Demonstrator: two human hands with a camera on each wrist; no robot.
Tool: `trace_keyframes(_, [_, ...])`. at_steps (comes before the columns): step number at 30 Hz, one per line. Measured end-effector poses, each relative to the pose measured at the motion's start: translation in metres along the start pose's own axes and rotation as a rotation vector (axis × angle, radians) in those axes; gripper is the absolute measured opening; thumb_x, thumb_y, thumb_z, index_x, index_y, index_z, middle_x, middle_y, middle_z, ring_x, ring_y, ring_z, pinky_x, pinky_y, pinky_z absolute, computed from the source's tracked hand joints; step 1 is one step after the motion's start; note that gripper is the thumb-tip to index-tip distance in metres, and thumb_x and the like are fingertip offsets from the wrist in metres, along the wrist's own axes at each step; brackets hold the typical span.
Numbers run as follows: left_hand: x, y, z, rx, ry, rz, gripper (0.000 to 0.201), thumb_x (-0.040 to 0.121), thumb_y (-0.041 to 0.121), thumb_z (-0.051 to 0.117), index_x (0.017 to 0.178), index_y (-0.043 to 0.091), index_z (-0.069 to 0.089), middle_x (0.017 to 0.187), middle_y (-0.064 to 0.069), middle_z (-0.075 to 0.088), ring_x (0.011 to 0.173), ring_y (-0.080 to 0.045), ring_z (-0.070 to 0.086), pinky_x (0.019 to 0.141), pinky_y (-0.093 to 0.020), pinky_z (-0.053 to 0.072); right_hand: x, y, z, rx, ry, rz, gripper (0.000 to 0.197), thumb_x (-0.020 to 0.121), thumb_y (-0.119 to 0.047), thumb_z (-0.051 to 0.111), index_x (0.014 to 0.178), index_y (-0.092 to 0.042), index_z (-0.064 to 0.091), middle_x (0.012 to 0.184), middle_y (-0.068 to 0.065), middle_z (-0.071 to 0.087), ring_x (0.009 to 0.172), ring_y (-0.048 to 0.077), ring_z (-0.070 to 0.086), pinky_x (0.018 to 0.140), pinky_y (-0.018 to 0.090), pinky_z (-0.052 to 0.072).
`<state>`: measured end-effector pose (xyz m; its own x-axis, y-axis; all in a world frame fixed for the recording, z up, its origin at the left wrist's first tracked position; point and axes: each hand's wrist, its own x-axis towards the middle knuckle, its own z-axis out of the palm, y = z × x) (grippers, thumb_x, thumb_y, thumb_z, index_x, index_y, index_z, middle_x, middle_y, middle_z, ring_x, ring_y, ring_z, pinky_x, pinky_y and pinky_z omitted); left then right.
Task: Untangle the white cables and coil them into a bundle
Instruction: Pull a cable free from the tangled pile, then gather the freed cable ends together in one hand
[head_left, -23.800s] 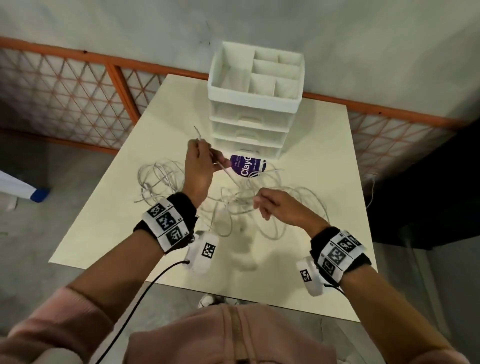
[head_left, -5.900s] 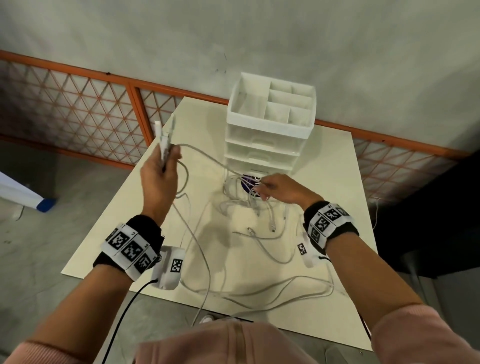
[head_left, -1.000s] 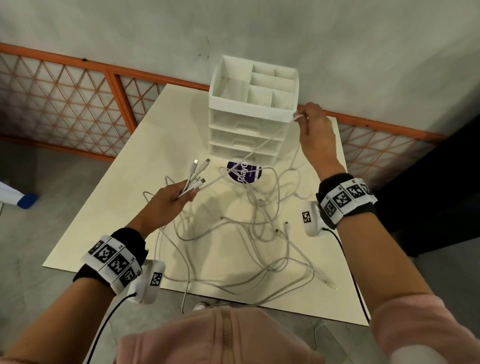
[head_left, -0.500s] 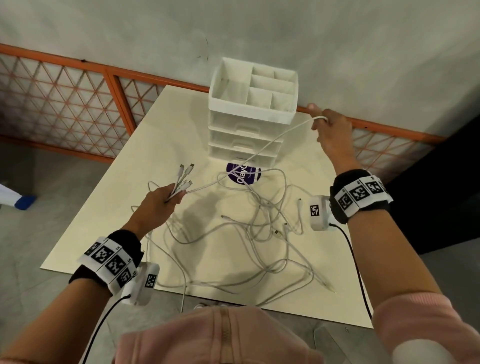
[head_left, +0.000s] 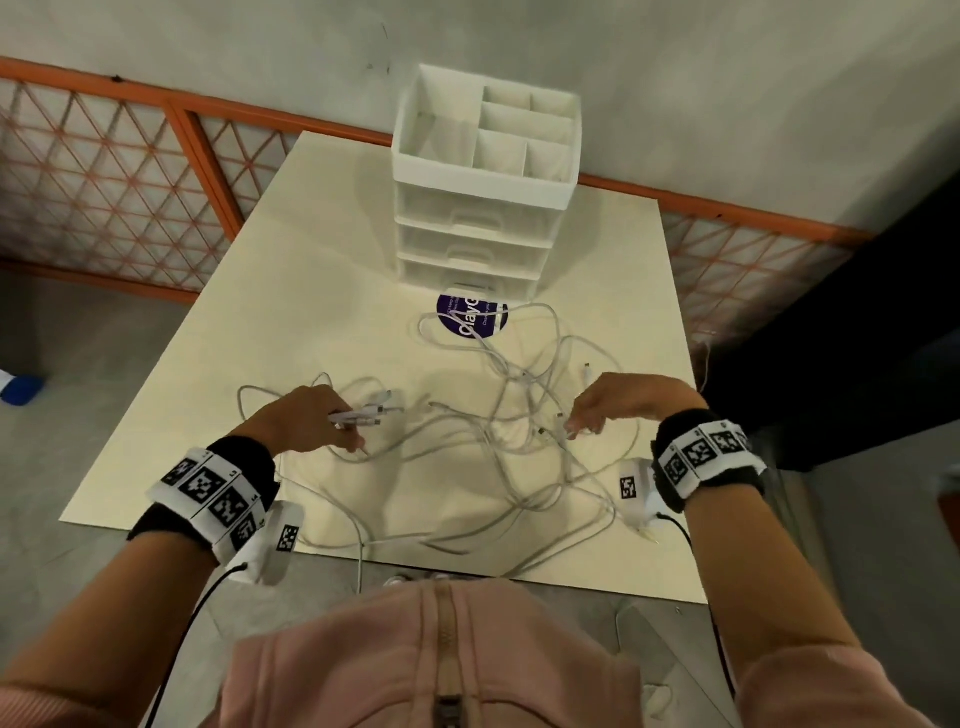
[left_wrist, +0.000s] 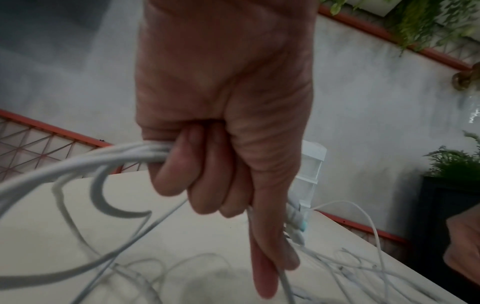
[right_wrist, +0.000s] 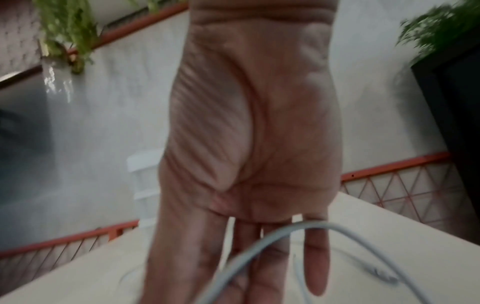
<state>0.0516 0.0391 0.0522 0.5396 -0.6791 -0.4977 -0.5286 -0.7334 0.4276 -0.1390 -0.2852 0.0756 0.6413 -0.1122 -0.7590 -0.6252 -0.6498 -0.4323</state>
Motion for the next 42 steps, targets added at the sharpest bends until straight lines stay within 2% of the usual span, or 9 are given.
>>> trace_keyframes(3, [0.0,0.003,0.004,0.032,-0.065,-0.028,0.019,0.077,0.027,0.075,0.067,0.014,0.066,0.062,0.005,0.051,0.068,-0.019,0.053,0.051,-0.02,0.032,0.017,0.003,0.018,-0.051,-0.017,0.048,0.015,0.075,-0.007,0.073,0.085,-0.018,0.074,0.08,-0.004,0.068,0.084,0.009,0.06,0.077,0.017,0.044])
trace_keyframes(8, [0.0,0.003,0.008,0.001,-0.086,-0.007,0.017,0.077,0.03,0.075,0.073,0.013,0.071,0.063,0.003,0.054,0.062,-0.014,0.052,0.053,-0.022,0.032,0.04,-0.034,0.031,0.022,0.379,-0.105,0.015,0.083,-0.008,0.067,0.096,-0.002,0.071,0.082,-0.004,0.065,0.07,0.003,0.054,0.057,0.004,0.037])
trace_keyframes(11, [-0.003,0.007,0.003,-0.087,-0.016,0.028,0.031,0.079,0.035,0.073,0.059,0.018,0.058,0.053,0.004,0.046,0.052,-0.01,0.043,0.051,-0.024,0.027,0.065,-0.062,0.052,0.034,0.432,-0.22,0.013,0.086,-0.002,0.061,0.096,-0.001,0.069,0.099,0.012,0.069,0.084,0.014,0.058,0.071,0.017,0.046])
trace_keyframes(15, [-0.01,0.011,-0.004,-0.225,0.074,0.092,0.02,0.083,0.034,0.069,0.081,0.014,0.069,0.055,0.005,0.045,0.045,-0.002,0.043,0.049,-0.015,0.031,0.098,-0.068,0.086,-0.163,0.422,-0.235,0.028,0.085,0.007,0.049,0.109,-0.002,0.06,0.112,0.018,0.062,0.106,0.03,0.057,0.089,0.037,0.043])
trace_keyframes(21, [-0.012,0.01,-0.005,-0.287,0.178,0.125,0.021,0.084,0.034,0.068,0.073,0.015,0.065,0.051,0.005,0.039,0.043,-0.004,0.04,0.05,-0.018,0.027,0.11,-0.068,0.088,-0.347,0.453,-0.1,0.031,0.09,-0.006,0.048,0.121,-0.011,0.05,0.129,0.012,0.05,0.125,0.03,0.039,0.1,0.04,0.028])
trace_keyframes(27, [0.002,0.024,-0.001,-0.641,0.391,0.106,0.037,0.094,0.034,0.053,0.099,-0.003,0.055,0.064,0.004,0.041,0.056,-0.013,0.037,0.057,-0.027,0.036,0.081,-0.131,0.061,-0.087,0.794,-0.432,0.016,0.096,-0.012,0.042,0.106,-0.007,0.054,0.11,0.007,0.059,0.109,0.026,0.054,0.093,0.04,0.03])
trace_keyframes(31, [0.008,0.046,-0.008,-0.849,0.531,0.136,0.039,0.094,0.043,0.05,0.09,0.004,0.054,0.065,0.005,0.043,0.059,-0.014,0.038,0.062,-0.032,0.038,0.055,-0.177,0.06,0.059,0.711,-0.712,0.011,0.095,-0.003,0.042,0.099,-0.002,0.052,0.083,0.002,0.058,0.078,0.025,0.06,0.078,0.041,0.048])
trace_keyframes(39, [0.011,0.055,-0.008,-0.685,0.852,0.275,0.027,0.099,0.021,0.044,0.095,-0.005,0.05,0.078,-0.026,0.054,0.066,-0.017,0.046,0.057,-0.015,0.034,0.05,-0.168,0.055,0.327,0.356,-0.655,0.014,0.096,-0.022,0.05,0.109,-0.019,0.045,0.064,0.0,0.056,0.056,0.013,0.055,0.061,0.025,0.051])
trace_keyframes(42, [0.009,0.052,-0.018,-0.772,1.024,0.216,0.015,0.101,0.019,0.038,0.09,0.015,0.048,0.079,-0.005,0.055,0.066,-0.001,0.049,0.059,-0.007,0.035,0.054,-0.136,0.045,0.299,0.225,-0.584,0.007,0.095,-0.021,0.053,0.095,-0.015,0.051,0.06,-0.002,0.054,0.05,0.007,0.049,0.054,0.019,0.044])
